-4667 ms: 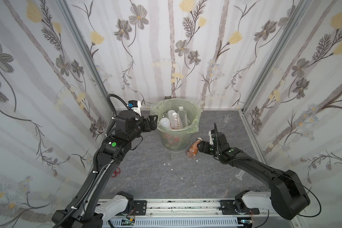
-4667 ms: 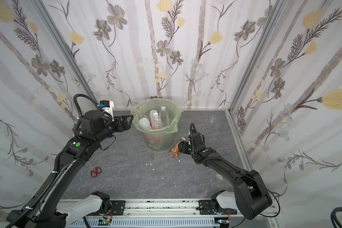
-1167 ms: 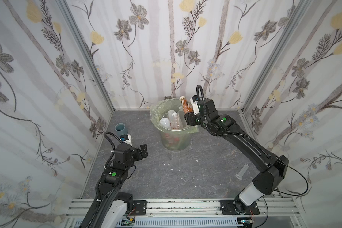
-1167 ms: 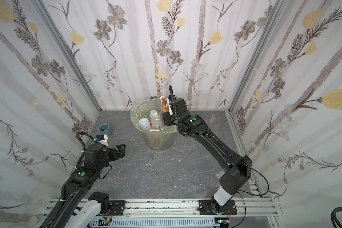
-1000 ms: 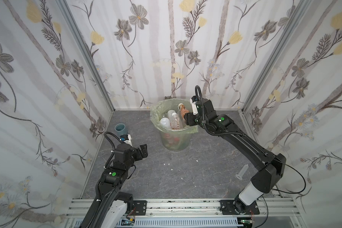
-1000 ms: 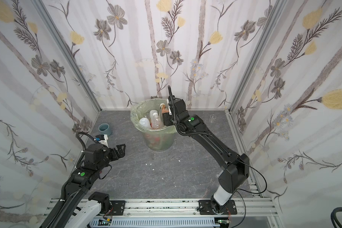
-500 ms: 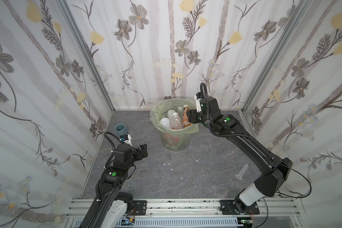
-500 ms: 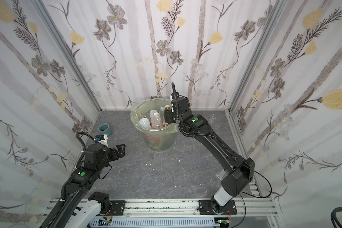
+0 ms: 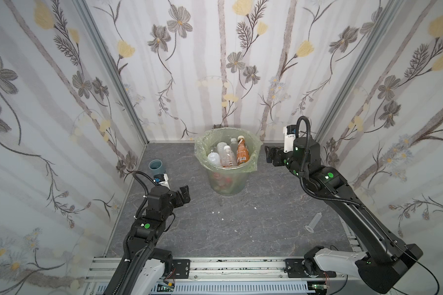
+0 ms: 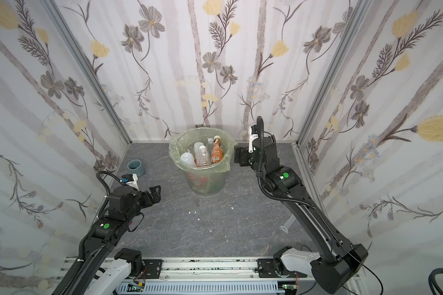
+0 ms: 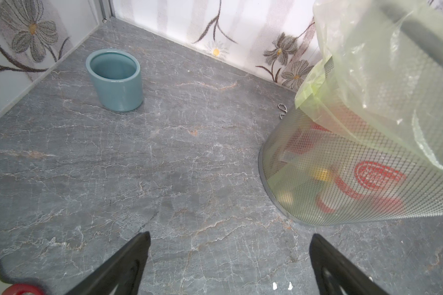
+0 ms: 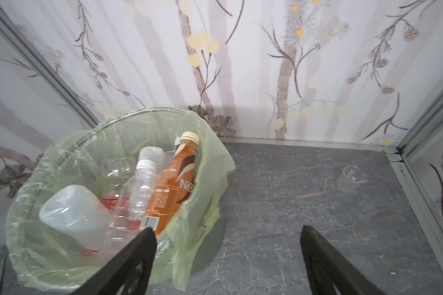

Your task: Put the plastic bottles in the bin

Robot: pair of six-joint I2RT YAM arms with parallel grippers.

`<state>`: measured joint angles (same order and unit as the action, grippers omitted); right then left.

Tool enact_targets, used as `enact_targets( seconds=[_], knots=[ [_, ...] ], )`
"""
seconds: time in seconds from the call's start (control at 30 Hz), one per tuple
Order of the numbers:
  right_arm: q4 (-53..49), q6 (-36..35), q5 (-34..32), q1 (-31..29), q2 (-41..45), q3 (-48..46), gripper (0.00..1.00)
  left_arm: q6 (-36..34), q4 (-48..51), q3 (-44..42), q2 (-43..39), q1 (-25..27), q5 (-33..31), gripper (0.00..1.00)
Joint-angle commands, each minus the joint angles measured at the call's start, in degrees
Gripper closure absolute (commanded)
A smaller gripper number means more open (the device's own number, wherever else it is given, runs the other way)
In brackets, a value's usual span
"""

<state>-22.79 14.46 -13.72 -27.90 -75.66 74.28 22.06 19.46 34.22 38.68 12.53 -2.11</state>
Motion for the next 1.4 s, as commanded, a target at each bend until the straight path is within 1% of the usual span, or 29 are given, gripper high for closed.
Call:
enact_targets(
  seconds=[0.0, 0.03, 0.13, 0.27, 0.37, 0.47, 0.53, 0.63, 0.73, 0.83, 1.03, 1.07, 1.1, 1.17, 1.2, 1.27, 1.33, 1.37],
  knots=[
    [6.3, 0.0, 2.9, 3.8, 4.8, -6.2, 0.04, 2.4, -6.8, -0.3, 1.2, 0.0, -2.5, 0.0],
    [7.5, -0.1, 2.9, 4.9, 6.6, -8.6, 0.01, 2.8, -8.6, -0.6, 1.8, -0.1, -3.5, 0.0],
    [11.5, -1.1, 1.8, 7.5, 10.9, -15.2, 0.0, 3.1, -13.3, -1.7, 4.6, 0.0, -8.6, 0.0],
    [17.6, -1.4, -0.3, 10.4, 14.4, -23.8, 0.0, -1.2, -19.6, -3.6, 9.3, -0.1, -15.1, 0.0],
    [23.8, -2.5, -0.5, 12.0, 16.4, -30.4, 0.0, -4.3, -26.5, -6.1, 11.8, -0.2, -16.4, 0.0],
    [33.3, -4.7, -2.1, 13.0, 18.7, -39.3, 0.0, -6.1, -36.7, -10.8, 12.7, -0.4, -18.0, 0.0],
    [40.6, -6.3, -4.3, 13.4, 20.2, -45.0, 0.0, -7.1, -44.3, -14.5, 12.8, -0.4, -19.5, 0.0],
    [48.7, -6.6, -8.0, 14.8, 21.1, -51.4, 0.0, -10.3, -51.8, -18.3, 13.8, -0.8, -20.6, 0.0],
    [55.4, -6.3, -11.7, 16.4, 19.1, -55.8, 0.0, -12.7, -55.5, -19.8, 16.8, -2.0, -20.7, 0.0],
    [61.8, -6.4, -13.5, 18.0, 15.0, -59.3, 0.0, -13.1, -60.0, -21.0, 20.7, -3.2, -20.6, 0.0],
    [76.2, -7.5, -12.9, 19.1, 6.8, -63.8, 0.0, -14.2, -70.9, -22.0, 28.9, -3.7, -19.1, 0.0],
    [76.5, -7.9, -13.0, 19.1, 5.9, -63.4, 0.0, -14.5, -73.6, -22.5, 30.1, -3.8, -18.7, 0.0],
    [76.2, -8.4, -12.6, 19.1, 5.4, -62.8, 0.0, -14.7, -76.9, -23.3, 31.6, -3.8, -18.4, 0.0],
    [81.3, -11.3, -13.0, 19.1, 3.5, -63.3, 0.0, -15.1, -81.9, -24.2, 34.8, -3.9, -18.6, 0.0],
    [83.4, -12.3, -14.0, 19.1, 2.5, -63.3, 0.0, -15.2, -82.4, -23.7, 35.9, -3.9, -19.2, 0.0],
    [88.3, -14.1, -15.2, 19.2, 0.5, -63.7, 0.0, -16.0, -85.1, -23.7, 37.4, -4.0, -18.5, 0.0],
    [91.6, -14.2, -14.6, 19.4, -1.0, -64.1, 0.0, -17.4, -86.4, -23.1, 38.8, -4.0, -17.8, 0.0],
    [92.8, -13.5, -12.6, 19.7, -1.5, -64.6, 0.0, -18.1, -86.7, -22.9, 39.2, -4.0, -17.6, 0.0]
  ],
)
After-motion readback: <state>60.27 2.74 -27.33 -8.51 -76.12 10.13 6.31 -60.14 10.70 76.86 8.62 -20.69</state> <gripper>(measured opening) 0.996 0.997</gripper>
